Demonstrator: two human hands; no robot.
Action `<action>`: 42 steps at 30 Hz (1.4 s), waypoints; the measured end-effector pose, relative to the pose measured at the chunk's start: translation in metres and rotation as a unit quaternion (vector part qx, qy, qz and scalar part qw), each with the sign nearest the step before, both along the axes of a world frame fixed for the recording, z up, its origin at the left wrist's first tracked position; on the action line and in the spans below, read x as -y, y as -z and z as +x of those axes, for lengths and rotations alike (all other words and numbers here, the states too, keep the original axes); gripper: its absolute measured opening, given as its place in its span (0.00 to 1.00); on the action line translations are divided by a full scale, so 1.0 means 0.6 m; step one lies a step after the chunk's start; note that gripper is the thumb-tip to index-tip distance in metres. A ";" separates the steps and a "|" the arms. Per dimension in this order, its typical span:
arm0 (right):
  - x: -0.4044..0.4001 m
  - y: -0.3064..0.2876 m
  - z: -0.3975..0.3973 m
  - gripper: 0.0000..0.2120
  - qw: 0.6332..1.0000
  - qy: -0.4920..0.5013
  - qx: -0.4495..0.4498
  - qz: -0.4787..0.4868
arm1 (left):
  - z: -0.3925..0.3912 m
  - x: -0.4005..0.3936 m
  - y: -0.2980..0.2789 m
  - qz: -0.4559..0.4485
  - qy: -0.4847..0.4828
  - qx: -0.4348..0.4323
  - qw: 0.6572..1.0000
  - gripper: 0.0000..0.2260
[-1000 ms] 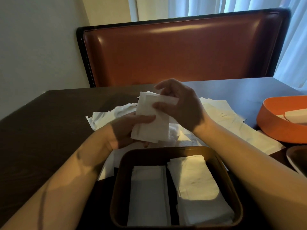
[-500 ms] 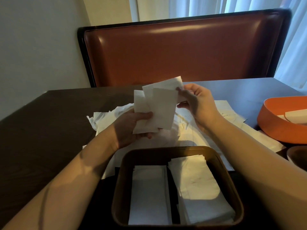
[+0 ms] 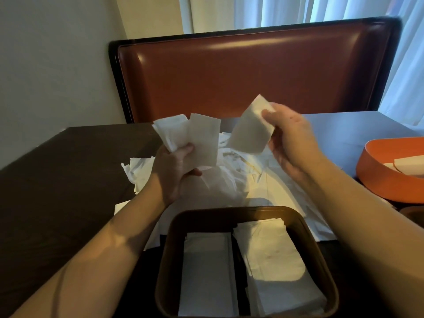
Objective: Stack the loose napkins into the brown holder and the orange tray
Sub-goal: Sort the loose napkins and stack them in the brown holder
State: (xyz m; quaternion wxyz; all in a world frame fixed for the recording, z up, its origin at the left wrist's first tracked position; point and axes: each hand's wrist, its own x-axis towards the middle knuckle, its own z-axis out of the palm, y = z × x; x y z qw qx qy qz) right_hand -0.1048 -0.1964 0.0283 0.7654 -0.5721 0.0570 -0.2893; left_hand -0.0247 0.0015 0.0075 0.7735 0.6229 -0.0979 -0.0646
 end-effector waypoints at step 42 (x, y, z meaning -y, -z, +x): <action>-0.050 0.003 0.007 0.02 0.963 -0.080 -0.001 -0.258 | -0.032 -0.009 -0.010 -0.017 0.343 -0.104 0.933 0.25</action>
